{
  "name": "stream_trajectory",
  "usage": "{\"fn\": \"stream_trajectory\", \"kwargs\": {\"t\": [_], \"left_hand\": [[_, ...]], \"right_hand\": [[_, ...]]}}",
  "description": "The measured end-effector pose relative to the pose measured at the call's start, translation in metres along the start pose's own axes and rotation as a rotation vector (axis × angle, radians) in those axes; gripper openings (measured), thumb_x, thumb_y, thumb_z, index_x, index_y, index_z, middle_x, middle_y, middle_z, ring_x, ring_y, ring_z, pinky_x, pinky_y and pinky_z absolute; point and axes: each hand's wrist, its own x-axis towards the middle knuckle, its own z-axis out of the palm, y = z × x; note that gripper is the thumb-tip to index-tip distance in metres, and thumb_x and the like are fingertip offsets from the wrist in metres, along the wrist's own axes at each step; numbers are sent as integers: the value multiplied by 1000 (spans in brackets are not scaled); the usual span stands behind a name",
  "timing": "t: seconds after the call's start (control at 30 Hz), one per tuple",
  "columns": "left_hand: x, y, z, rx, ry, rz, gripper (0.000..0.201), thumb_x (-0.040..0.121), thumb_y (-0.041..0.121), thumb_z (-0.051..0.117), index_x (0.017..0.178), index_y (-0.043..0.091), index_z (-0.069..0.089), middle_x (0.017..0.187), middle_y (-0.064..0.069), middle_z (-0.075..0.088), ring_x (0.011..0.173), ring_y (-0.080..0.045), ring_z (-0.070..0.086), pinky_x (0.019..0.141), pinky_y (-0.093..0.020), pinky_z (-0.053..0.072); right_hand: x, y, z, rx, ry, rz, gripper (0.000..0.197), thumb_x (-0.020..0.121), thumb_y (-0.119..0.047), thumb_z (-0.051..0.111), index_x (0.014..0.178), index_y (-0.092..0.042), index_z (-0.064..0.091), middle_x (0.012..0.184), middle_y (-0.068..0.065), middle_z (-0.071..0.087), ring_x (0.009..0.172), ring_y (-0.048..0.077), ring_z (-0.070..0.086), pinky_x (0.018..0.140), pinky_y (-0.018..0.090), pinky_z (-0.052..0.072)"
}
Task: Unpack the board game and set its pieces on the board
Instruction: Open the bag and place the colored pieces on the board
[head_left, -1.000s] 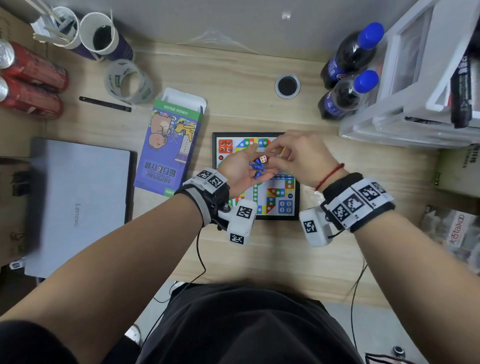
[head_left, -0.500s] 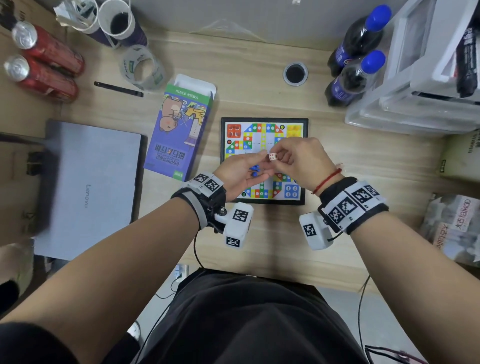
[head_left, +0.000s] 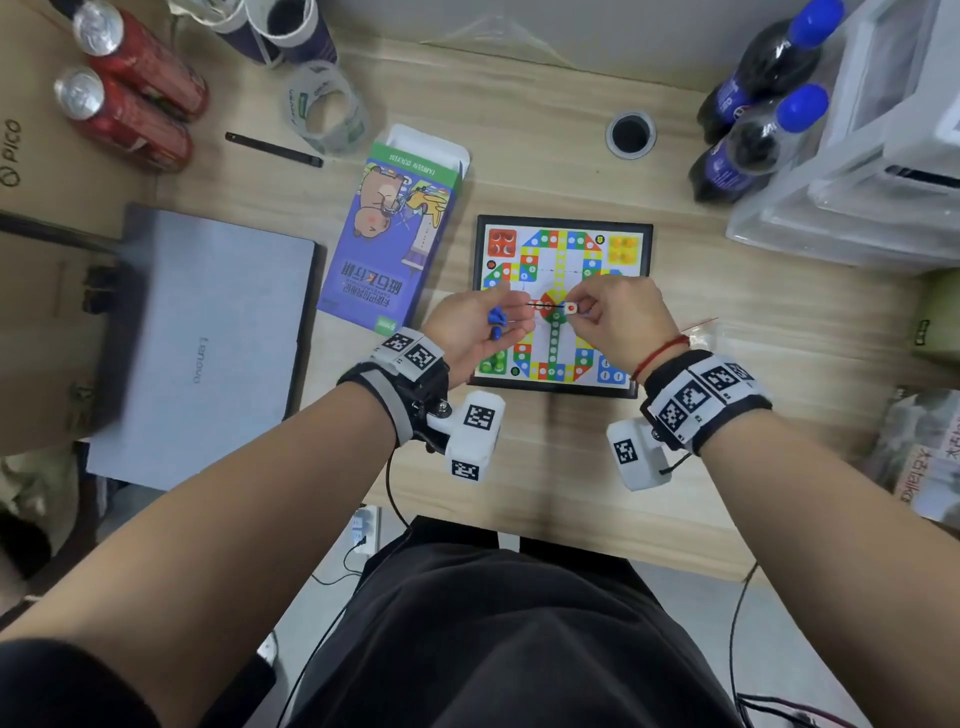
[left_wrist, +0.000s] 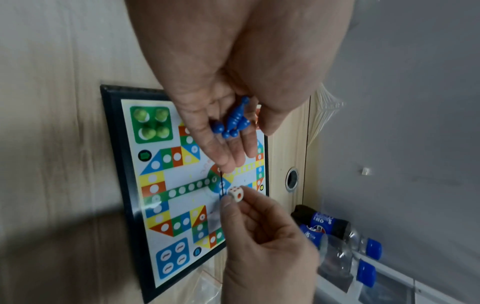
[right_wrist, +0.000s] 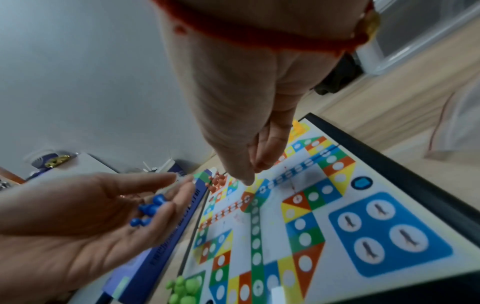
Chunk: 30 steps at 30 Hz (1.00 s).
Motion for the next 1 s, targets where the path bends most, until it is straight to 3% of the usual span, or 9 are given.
{"fn": "stream_trajectory", "kwargs": {"t": [0.23, 0.43, 0.57, 0.7, 0.8, 0.9, 1.0], "left_hand": [[-3, 9, -15, -34, 18, 6, 29, 99, 26, 52, 101, 1, 65, 101, -15, 66, 91, -23, 66, 93, -31, 52], [-4, 8, -15, -31, -12, -36, 34, 99, 28, 52, 111, -2, 64, 107, -17, 66, 95, -24, 67, 89, -29, 55], [-5, 8, -11, -42, -61, -60, 41, 102, 35, 45, 113, -1, 62, 103, -15, 69, 95, -25, 68, 89, -30, 54], [-8, 5, 0, -36, -112, -100, 56, 101, 48, 36, 111, 1, 64, 97, -14, 72, 90, -22, 71, 89, -32, 55], [-11, -2, 16, -29, -166, -132, 63, 101, 53, 30, 116, 1, 62, 100, -12, 71, 89, -20, 70, 89, -35, 55], [-15, -14, 35, -13, -176, -159, 54, 102, 48, 35, 119, 1, 56, 102, -13, 66, 90, -22, 67, 96, -40, 52], [-19, -28, 49, 1, -155, -177, 42, 103, 33, 42, 121, -2, 54, 99, -14, 67, 85, -23, 68, 86, -38, 57]], "right_hand": [[15, -3, 16, -3, -19, 61, 14, 80, -14, 66, 92, -13, 70, 78, 1, 69, 72, 17, 63, 79, 34, 54], [17, -5, 19, -27, -27, 61, 15, 79, -16, 68, 94, -14, 70, 79, 0, 67, 68, 12, 54, 78, 33, 53], [12, -7, 11, -4, -13, 53, 27, 81, -23, 70, 107, -15, 66, 87, 2, 65, 71, 16, 54, 78, 34, 51], [-3, -22, -6, 91, 100, -39, 16, 82, -29, 69, 95, -19, 68, 81, -3, 64, 63, 12, 55, 75, 28, 47], [-20, -34, -9, 114, 12, -83, 20, 81, -27, 72, 97, -16, 71, 84, 2, 64, 71, 12, 52, 75, 30, 47], [-36, -30, -6, 101, -13, -30, 20, 80, -22, 73, 97, -11, 71, 88, 6, 61, 75, 19, 55, 74, 32, 48], [-54, -18, -6, 87, -33, -2, 15, 81, -22, 72, 91, -11, 70, 82, 1, 56, 76, 19, 56, 71, 30, 46]]}}
